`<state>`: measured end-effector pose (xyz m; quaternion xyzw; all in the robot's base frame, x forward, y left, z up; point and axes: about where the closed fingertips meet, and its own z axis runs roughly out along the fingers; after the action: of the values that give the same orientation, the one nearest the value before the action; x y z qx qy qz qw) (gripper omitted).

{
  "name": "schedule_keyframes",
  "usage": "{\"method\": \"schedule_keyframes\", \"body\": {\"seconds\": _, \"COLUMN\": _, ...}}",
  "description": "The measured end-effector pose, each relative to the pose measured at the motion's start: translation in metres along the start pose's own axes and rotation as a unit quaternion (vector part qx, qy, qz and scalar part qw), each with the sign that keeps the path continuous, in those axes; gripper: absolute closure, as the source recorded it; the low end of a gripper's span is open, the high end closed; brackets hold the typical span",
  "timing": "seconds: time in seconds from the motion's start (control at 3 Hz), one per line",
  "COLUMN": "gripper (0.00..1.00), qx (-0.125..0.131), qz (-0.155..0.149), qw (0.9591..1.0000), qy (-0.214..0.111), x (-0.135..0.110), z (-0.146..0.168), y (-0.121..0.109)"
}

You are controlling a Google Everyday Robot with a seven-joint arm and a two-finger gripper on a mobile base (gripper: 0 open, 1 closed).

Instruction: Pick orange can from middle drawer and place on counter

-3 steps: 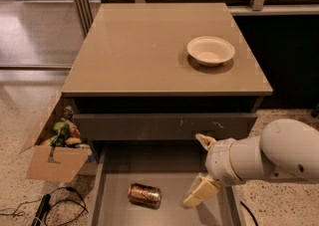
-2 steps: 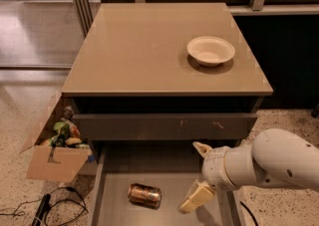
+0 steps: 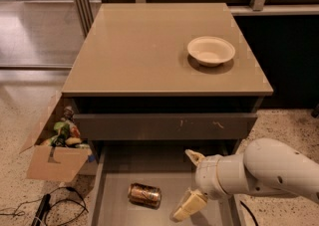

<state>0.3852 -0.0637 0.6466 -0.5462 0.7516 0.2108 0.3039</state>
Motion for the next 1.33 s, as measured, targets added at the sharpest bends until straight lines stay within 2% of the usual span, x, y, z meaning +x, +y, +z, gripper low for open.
{"method": "schedule_keyframes", "body": {"seconds": 0.33, "gripper": 0.00, "qx": -0.024, "qz": 0.007, "qw": 0.9995, "qy": -0.021, "x": 0.009, "z": 0.047, "y": 0.019}}
{"method": "schedule_keyframes", "body": {"seconds": 0.67, "gripper": 0.00, "qx": -0.030, "qz": 0.011, "qw": 0.9991, "qy": -0.029, "x": 0.019, "z": 0.084, "y": 0.020}}
{"method": "schedule_keyframes", "body": {"seconds": 1.0, "gripper": 0.00, "qx": -0.028, "qz": 0.025, "qw": 0.9991, "qy": -0.022, "x": 0.043, "z": 0.134, "y": 0.008}}
{"method": "schedule_keyframes", "body": {"seconds": 1.33, "gripper": 0.00, "qx": -0.036, "qz": 0.041, "qw": 0.9985, "qy": -0.003, "x": 0.066, "z": 0.172, "y": -0.003}}
